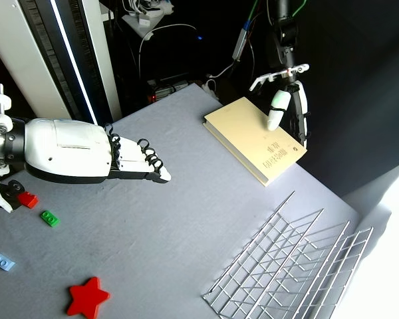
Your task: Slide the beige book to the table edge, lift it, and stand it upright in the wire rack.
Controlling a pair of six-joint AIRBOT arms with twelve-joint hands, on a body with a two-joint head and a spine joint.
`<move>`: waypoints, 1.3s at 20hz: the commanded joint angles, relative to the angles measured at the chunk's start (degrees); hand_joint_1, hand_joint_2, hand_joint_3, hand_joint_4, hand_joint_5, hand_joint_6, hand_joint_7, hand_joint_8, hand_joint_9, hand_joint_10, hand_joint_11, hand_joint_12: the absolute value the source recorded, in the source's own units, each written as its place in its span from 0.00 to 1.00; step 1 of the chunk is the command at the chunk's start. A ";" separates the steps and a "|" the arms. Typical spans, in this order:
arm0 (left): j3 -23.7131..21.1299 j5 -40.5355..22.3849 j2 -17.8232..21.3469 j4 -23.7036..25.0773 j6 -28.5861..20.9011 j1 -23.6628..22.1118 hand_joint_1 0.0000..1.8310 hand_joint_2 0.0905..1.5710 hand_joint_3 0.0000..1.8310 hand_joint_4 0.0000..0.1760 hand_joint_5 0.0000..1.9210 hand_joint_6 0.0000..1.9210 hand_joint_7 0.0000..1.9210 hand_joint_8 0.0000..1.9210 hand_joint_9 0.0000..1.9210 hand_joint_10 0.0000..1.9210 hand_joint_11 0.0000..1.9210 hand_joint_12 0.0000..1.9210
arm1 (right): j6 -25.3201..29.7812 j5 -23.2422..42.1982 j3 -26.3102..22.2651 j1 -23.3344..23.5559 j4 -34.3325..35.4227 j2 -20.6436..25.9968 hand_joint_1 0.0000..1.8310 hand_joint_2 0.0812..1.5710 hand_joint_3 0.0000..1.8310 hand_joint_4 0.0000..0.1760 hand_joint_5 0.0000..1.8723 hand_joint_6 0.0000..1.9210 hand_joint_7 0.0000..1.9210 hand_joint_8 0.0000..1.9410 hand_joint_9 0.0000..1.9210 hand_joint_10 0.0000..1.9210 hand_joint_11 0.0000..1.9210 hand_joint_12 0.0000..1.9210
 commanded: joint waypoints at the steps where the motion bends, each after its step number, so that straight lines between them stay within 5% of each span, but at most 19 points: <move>1: 0.75 -4.76 -0.21 -0.78 -0.59 -0.46 0.47 0.55 0.00 0.30 0.06 0.00 0.06 0.00 0.08 0.01 0.00 0.19 | -0.04 2.91 -0.02 0.35 2.85 0.15 0.07 0.72 0.00 0.00 0.10 0.00 0.11 0.00 0.09 0.00 0.00 0.16; 14: 2.26 -4.76 -2.84 -0.42 -0.56 -2.14 0.47 0.55 0.00 0.32 0.07 0.00 0.07 0.00 0.10 0.00 0.00 0.26 | -0.86 2.94 -0.03 -0.20 2.85 0.05 0.07 0.72 0.00 0.00 0.10 0.00 0.11 0.00 0.08 0.00 0.00 0.12; 26: 3.70 -4.54 -4.02 -0.06 -0.40 -3.08 0.50 0.56 0.00 0.29 0.09 0.00 0.13 0.00 0.16 0.01 0.00 0.44 | -1.33 2.88 -0.02 -0.39 2.85 0.04 0.06 0.73 0.00 0.00 0.10 0.00 0.10 0.00 0.07 0.00 0.00 0.11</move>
